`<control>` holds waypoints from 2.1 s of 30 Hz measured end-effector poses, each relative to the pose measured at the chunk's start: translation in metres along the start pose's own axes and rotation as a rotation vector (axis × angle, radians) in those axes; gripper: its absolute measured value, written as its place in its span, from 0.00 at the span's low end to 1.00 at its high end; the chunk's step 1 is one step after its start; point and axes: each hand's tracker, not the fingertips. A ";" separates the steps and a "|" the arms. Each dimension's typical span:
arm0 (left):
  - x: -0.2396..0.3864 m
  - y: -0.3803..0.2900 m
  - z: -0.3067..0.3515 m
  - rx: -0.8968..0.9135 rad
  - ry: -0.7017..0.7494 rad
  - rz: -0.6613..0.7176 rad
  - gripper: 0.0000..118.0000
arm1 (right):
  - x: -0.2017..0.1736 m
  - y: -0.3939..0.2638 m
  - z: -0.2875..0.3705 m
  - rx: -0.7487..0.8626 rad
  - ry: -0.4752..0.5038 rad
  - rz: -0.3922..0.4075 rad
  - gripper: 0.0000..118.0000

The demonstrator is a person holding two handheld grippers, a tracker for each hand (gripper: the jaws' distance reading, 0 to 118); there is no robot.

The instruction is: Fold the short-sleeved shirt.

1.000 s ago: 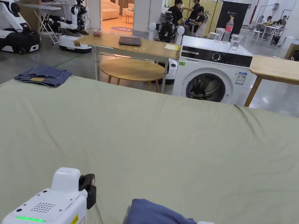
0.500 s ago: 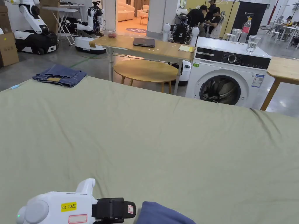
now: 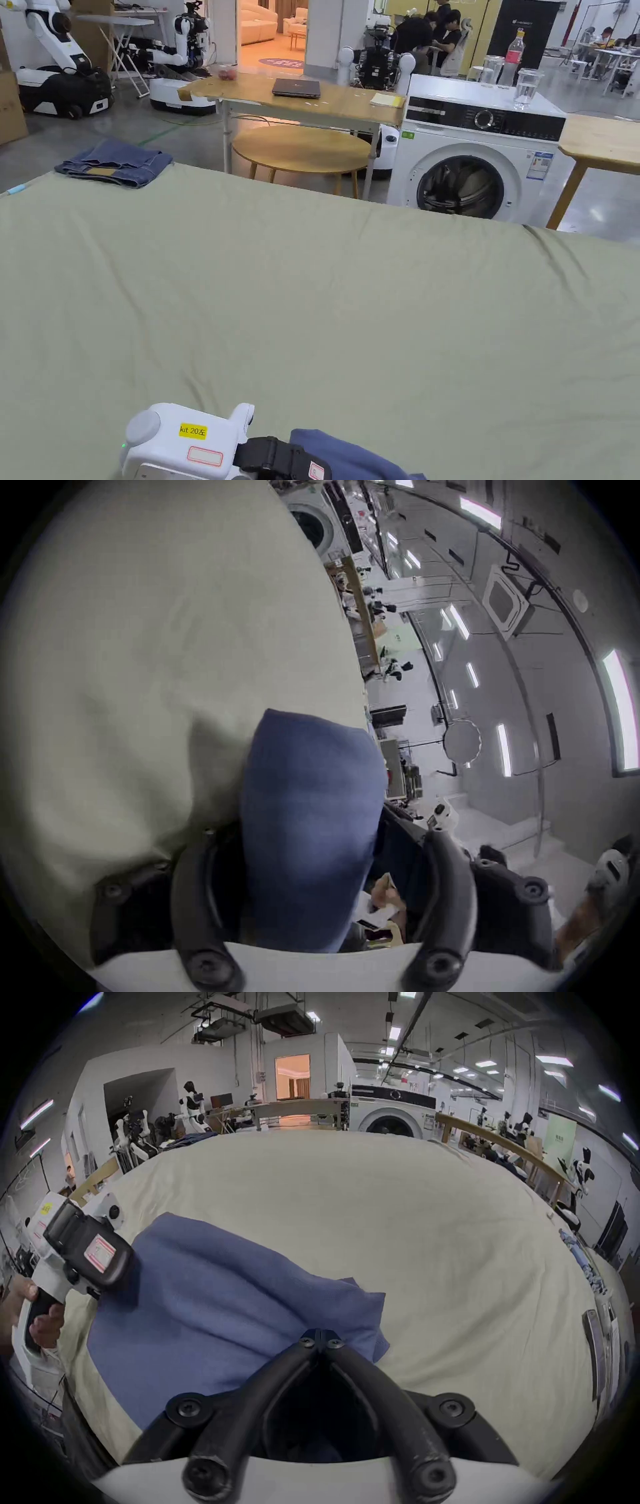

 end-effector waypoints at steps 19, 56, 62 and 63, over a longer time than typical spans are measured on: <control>0.062 -0.012 0.067 0.103 0.271 -0.063 0.22 | -0.020 0.051 -0.002 0.110 -0.039 0.076 0.00; 0.016 0.037 0.393 0.183 1.165 0.193 0.38 | -0.095 0.089 -0.026 0.090 0.065 0.160 0.00; 0.032 0.038 0.401 0.199 1.282 0.087 0.54 | -0.099 0.092 -0.025 0.098 0.081 0.167 0.00; 0.038 0.038 0.404 0.222 1.288 0.080 0.54 | -0.099 0.093 -0.024 0.100 0.083 0.169 0.00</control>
